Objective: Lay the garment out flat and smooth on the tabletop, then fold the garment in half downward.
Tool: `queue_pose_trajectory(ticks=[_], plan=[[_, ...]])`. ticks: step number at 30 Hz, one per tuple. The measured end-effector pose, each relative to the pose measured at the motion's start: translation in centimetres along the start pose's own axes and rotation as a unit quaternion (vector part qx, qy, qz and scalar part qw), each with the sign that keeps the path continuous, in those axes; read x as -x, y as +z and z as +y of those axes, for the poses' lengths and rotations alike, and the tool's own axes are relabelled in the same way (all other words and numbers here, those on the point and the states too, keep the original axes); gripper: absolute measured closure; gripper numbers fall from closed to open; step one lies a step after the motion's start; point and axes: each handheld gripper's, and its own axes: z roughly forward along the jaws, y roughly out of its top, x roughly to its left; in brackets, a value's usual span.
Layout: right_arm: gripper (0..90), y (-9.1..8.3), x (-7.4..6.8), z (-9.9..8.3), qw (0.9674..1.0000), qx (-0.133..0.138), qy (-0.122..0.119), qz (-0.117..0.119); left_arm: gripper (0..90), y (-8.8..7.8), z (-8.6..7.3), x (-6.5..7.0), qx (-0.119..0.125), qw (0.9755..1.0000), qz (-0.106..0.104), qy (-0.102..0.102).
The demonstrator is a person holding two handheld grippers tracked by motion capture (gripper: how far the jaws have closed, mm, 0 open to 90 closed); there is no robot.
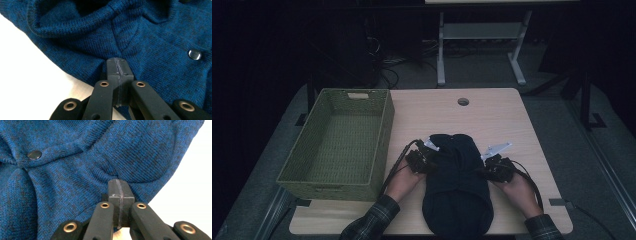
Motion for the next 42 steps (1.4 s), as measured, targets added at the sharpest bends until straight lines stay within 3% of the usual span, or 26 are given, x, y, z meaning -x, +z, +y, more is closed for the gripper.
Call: queue_pose_trajectory(ticks=[6, 14, 19, 24, 28, 34, 42], plan=[[90.0, -0.2, -0.4, -0.1, 1.0000, -0.006, -0.007, -0.003, 90.0, 0.1, -0.1, 0.3, 0.006, 0.9999, -0.004, 0.008], [90.0, -0.2, -0.3, -0.1, 1.0000, -0.003, -0.003, 0.002, 87.2, -0.1, -0.1, -0.2, 0.019, 0.9994, -0.028, -0.010], [77.7, -0.7, -0.1, 0.1, 0.9998, 0.015, 0.000, 0.011, 75.5, -0.9, 0.4, -0.5, 0.028, 0.9990, -0.034, -0.013], [71.1, -1.6, 0.7, 0.8, 0.9994, 0.029, 0.006, 0.016, 62.8, -1.9, 1.4, -1.0, 0.031, 0.9991, -0.028, -0.004], [66.7, -2.3, 1.5, 1.9, 0.9989, 0.039, 0.009, 0.022, 58.3, -3.0, 2.2, -1.6, 0.050, 0.9986, -0.019, -0.003], [65.7, -2.5, 2.6, 3.7, 0.9986, 0.046, 0.002, 0.026, 56.2, -4.1, 3.8, -2.7, 0.060, 0.9982, 0.000, 0.002], [64.5, -1.9, 4.5, 6.2, 0.9978, 0.058, 0.012, 0.031, 57.0, -3.6, 5.7, -4.8, 0.057, 0.9979, 0.028, -0.009]])
